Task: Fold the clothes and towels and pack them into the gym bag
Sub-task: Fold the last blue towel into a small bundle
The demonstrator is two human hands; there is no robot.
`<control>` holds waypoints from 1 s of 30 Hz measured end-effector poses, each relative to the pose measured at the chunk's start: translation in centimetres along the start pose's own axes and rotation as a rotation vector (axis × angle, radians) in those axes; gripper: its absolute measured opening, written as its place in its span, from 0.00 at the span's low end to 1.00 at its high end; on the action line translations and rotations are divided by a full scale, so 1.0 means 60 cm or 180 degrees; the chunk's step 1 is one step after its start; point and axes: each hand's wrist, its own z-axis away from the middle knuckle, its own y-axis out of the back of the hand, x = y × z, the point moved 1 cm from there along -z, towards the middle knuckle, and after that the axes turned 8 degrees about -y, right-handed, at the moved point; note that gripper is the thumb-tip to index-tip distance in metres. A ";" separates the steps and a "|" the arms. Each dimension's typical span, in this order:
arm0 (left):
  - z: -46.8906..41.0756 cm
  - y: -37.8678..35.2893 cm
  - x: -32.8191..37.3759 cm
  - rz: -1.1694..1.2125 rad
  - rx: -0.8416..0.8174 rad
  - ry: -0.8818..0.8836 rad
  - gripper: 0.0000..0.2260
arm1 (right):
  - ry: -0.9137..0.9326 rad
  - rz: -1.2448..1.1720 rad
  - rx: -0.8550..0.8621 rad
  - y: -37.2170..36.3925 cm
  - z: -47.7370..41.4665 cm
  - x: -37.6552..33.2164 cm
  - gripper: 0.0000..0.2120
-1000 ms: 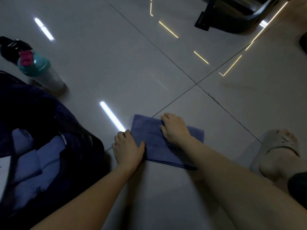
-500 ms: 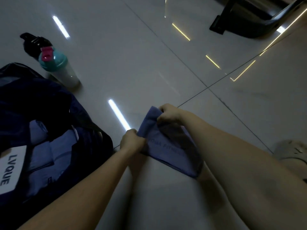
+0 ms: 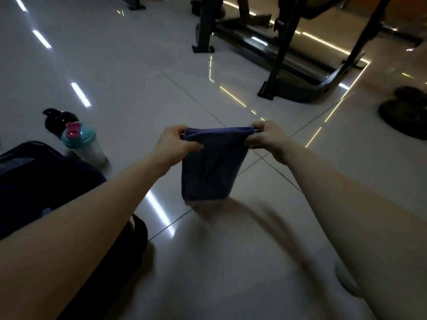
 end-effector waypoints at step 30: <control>0.290 -0.086 -0.262 -0.0653 -0.2705 0.1899 0.04 | -0.0746 0.1782 -0.1694 -0.204 0.249 0.302 0.12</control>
